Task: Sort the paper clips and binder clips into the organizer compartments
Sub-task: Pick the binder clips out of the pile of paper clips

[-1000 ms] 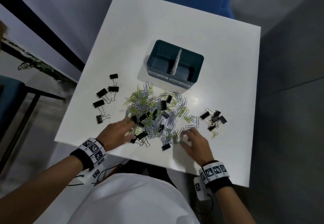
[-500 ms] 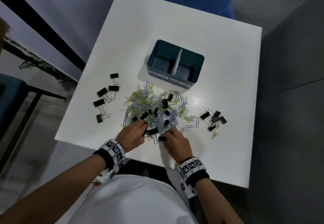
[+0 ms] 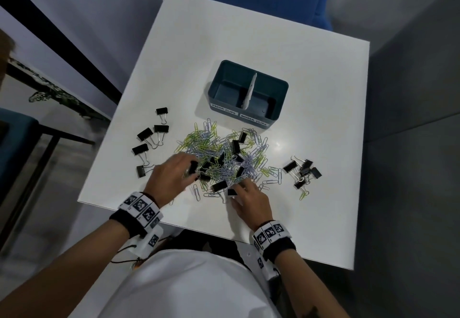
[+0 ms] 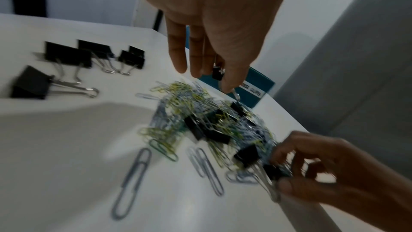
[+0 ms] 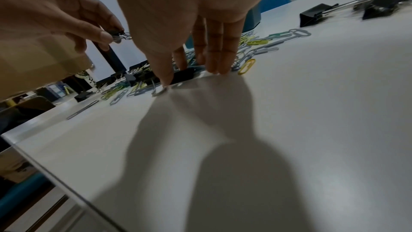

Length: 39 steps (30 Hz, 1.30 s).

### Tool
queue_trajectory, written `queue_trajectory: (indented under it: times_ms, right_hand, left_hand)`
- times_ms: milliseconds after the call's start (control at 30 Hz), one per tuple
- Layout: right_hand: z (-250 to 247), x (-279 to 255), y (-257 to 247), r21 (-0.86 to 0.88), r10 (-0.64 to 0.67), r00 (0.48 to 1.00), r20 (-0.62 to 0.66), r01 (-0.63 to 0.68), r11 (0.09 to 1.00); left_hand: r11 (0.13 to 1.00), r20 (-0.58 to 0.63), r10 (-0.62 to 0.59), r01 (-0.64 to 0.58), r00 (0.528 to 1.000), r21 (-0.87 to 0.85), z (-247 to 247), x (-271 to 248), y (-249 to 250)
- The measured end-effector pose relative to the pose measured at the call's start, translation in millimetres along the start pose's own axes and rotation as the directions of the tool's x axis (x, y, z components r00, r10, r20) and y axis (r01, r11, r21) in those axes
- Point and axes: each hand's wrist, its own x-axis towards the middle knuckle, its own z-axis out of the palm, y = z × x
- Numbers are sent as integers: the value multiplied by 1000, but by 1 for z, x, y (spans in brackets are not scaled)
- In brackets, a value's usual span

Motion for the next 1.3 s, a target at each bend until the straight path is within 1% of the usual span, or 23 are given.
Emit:
queue_trajectory:
  times_ms: [67, 100, 200, 267, 333, 367, 400, 433, 467, 500, 633, 700, 733, 767, 833, 900, 967, 1067, 1167, 1267, 1300]
  right_hand:
    - [2, 2, -6, -11, 58, 998, -2, -58, 998]
    - [3, 4, -9, -8, 87, 996, -10, -87, 996]
    - [4, 7, -16, 8, 123, 991, -42, -123, 992]
    - [2, 9, -19, 11, 122, 991, -62, -121, 993]
    - [1, 10, -21, 34, 133, 988, -82, -130, 991]
    - [1, 10, -21, 57, 145, 985, -94, -140, 989]
    - [2, 10, -21, 86, 157, 982, -106, -149, 985]
    - [2, 9, -20, 121, 166, 979, -121, -151, 981]
    - [1, 9, -19, 159, 165, 977, -136, -143, 977]
    - [0, 7, -18, 195, 156, 978, -140, -128, 972]
    - [-14, 1, -15, 325, 59, 990, -131, -14, 946]
    - [-23, -1, -12, 455, 88, 990, -114, -26, 890]
    - [-27, -2, -10, 527, 129, 986, -107, -54, 848]
    - [-31, -3, -7, 591, 174, 980, -100, -82, 802]
    - [-39, -6, 1, 660, 240, 966, -94, -120, 741]
    - [-46, -10, 11, 653, 279, 953, -118, -137, 745]
    - [-50, -12, 23, 622, 314, 936, -162, -150, 768]
    - [-53, -16, 43, 607, 376, 901, -217, -178, 775]
    - [-59, -21, 66, 580, 420, 859, -291, -191, 792]
    - [-68, -24, 93, 537, 465, 809, -360, -228, 812]
    - [-70, -25, 102, 519, 491, 786, -377, -260, 815]
  left_hand:
    - [990, -43, -139, 138, 989, -15, -7, 2, -17]
    - [976, -56, -216, 215, 975, -27, -9, 3, -28]
    - [909, -70, -415, 412, 907, -60, -13, 5, -59]
    - [860, -51, -505, 497, 862, -113, -13, 8, -73]
    - [799, 12, -557, 540, 830, -266, -12, 11, -80]
    - [757, 59, -565, 546, 823, -358, -11, 12, -81]
    - [723, 103, -559, 544, 823, -426, -11, 12, -80]
    - [707, 132, -540, 533, 831, -464, -11, 11, -79]
    - [712, 146, -516, 518, 844, -475, -11, 9, -76]
    - [726, 153, -490, 499, 858, -473, -10, 7, -74]
    - [828, 154, -350, 382, 924, -412, -9, -2, -66]
    - [851, 126, -309, 333, 943, -406, -9, -5, -66]
    - [836, 114, -320, 337, 940, -432, -9, -6, -67]
    - [800, 110, -347, 355, 932, -483, -11, -6, -68]
    - [728, 156, -381, 399, 912, -558, -13, -6, -71]
    - [740, 243, -323, 404, 915, -537, -13, -5, -74]
    - [788, 284, -247, 362, 926, -497, -11, -5, -74]
    - [889, 253, -178, 266, 951, -374, -7, -1, -67]
    - [919, 213, -152, 217, 965, -330, -6, 7, -59]
    - [976, 160, -25, 59, 987, -211, -5, 9, -59]
    - [987, 153, -11, 35, 988, -157, -6, 10, -59]
